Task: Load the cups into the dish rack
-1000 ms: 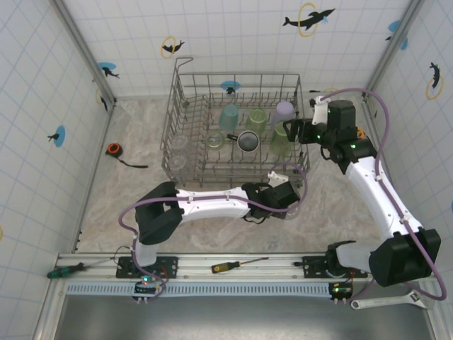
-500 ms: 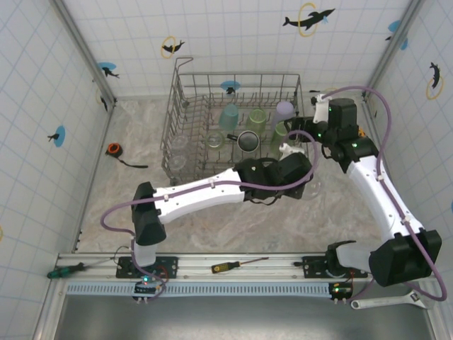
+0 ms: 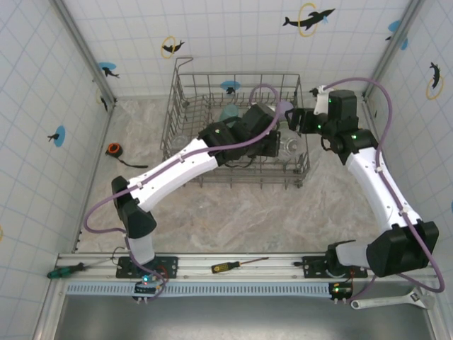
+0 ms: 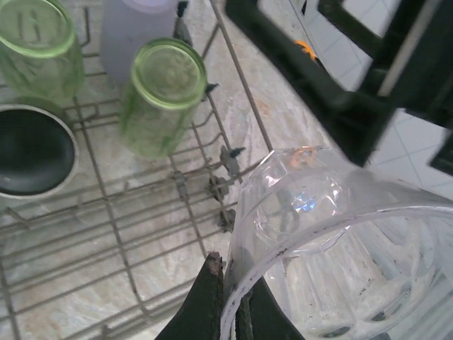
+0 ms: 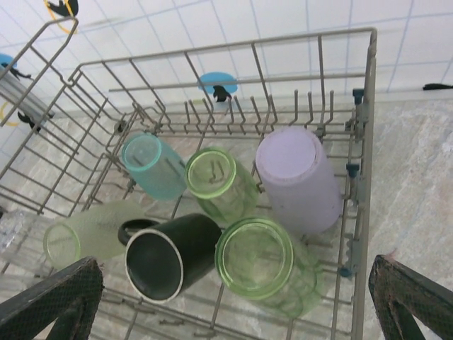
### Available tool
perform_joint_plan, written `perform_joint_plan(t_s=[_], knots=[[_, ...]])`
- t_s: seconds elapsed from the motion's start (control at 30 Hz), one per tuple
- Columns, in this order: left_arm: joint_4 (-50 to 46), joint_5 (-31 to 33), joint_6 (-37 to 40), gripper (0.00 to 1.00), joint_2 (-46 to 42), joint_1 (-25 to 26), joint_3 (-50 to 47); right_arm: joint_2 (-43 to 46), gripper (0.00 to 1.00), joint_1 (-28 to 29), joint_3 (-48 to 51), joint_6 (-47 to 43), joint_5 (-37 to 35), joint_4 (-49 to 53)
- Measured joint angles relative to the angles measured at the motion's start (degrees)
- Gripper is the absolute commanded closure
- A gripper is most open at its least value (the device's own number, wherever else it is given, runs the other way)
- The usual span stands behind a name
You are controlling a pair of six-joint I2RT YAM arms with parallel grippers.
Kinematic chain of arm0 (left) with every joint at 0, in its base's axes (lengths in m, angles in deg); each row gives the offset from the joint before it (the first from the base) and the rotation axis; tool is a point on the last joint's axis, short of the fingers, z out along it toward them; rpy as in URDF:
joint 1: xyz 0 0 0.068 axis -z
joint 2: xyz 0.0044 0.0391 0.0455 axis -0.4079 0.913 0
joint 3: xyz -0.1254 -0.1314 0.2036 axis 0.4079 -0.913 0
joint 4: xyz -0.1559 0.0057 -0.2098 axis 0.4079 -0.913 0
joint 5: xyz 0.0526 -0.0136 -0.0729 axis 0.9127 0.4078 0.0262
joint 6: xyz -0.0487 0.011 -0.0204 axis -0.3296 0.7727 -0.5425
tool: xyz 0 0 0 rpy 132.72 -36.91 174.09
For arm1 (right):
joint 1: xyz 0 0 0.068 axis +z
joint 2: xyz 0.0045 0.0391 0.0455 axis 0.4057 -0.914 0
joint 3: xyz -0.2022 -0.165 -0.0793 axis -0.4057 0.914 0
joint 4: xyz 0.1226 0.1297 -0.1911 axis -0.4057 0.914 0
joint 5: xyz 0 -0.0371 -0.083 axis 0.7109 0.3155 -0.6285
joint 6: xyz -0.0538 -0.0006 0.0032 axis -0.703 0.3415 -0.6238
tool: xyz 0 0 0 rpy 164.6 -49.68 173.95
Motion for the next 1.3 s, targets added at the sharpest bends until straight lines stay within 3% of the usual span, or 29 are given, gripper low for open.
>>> perform_joint_plan(t_s=[0.27,0.47,0.6,0.73,0.97,1.17,1.3], knots=[[3.1,-3.8,2.8,1.0,-0.7,-12.2,0.2,-4.0,0.0,0.1,-2.7,1.0,3.0,-0.6],[6.0,-7.5,3.3,1.0,-0.7,-17.8,0.4,-6.4,0.0,0.8,-4.5,1.7,4.4,-1.5],[7.8,-13.4,3.7,1.0,-0.7,-21.7,0.4,-7.7,0.0,1.2,-5.4,2.7,7.2,-4.3],[10.7,-17.6,4.6,1.0,-0.7,-29.1,-0.5,-9.3,0.0,1.2,-5.4,4.3,11.0,-8.5],[22.6,-31.3,2.4,1.0,-0.9,-42.6,-14.7,-13.4,0.0,2.9,-5.4,9.5,17.4,-17.4],[36.5,-46.1,-5.4,1.0,-0.9,-48.5,-24.8,-19.4,0.0,6.2,-7.5,15.6,22.0,-24.8],[44.7,-52.6,-9.7,1.0,-1.0,-50.6,-27.5,-24.8,0.0,8.3,-11.9,18.6,22.7,-27.5]])
